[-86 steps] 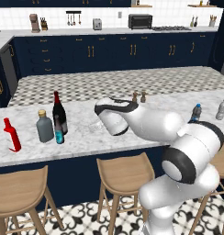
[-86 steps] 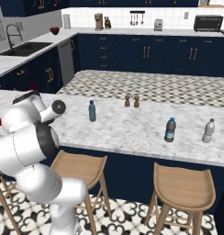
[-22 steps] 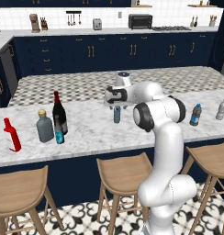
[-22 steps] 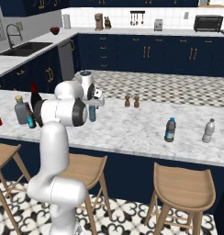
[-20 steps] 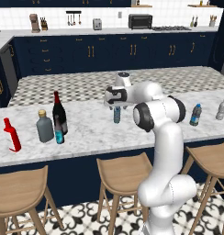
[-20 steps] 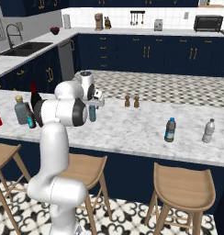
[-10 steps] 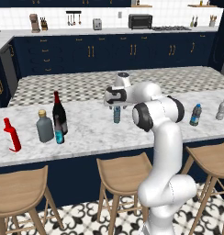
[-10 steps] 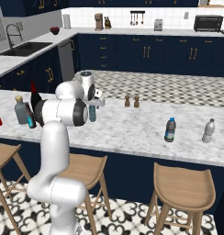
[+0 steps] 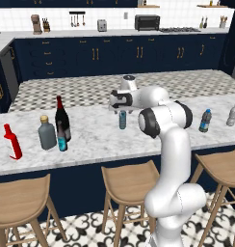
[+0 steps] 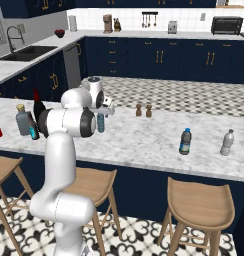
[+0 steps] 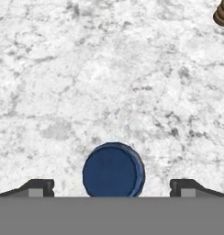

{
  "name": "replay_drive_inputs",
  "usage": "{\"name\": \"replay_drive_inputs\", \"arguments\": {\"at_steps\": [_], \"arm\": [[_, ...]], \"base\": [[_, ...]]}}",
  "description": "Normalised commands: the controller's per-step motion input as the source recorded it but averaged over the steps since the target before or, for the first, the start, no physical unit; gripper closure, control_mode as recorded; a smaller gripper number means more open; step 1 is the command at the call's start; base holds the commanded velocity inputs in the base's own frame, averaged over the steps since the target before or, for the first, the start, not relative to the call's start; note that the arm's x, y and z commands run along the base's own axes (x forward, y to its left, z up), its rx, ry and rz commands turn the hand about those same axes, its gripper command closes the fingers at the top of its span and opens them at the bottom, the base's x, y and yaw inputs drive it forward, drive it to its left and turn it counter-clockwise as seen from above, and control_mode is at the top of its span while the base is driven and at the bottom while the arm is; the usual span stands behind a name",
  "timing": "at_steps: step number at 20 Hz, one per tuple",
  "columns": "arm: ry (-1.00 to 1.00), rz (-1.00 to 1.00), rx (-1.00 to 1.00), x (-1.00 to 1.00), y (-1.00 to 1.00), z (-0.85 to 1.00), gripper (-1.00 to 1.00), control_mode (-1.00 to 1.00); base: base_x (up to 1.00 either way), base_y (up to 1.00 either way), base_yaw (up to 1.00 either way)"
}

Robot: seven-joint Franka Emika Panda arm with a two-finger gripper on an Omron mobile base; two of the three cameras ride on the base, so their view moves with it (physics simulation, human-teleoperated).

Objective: Move the plastic bottles in the middle to the plastics group, and the glass bottles in the middle to the glass group.

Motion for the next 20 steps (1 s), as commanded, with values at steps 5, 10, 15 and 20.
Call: {"name": "replay_drive_inputs", "arguments": {"at_steps": [5, 10, 15, 20], "arm": [[-0.08, 0.00, 0.00, 0.00, -0.01, 0.00, -1.00, -1.00], [-0.03, 0.00, 0.00, 0.00, 0.00, -0.15, -1.00, -1.00], [0.00, 0.00, 0.00, 0.00, 0.00, -0.13, -1.00, -1.00], [0.00, 0.00, 0.00, 0.00, 0.00, 0.00, 1.00, -1.00]], "base": [[0.00, 0.00, 0.00], [0.00, 0.00, 0.00], [0.00, 0.00, 0.00], [0.00, 0.00, 0.00]]}}
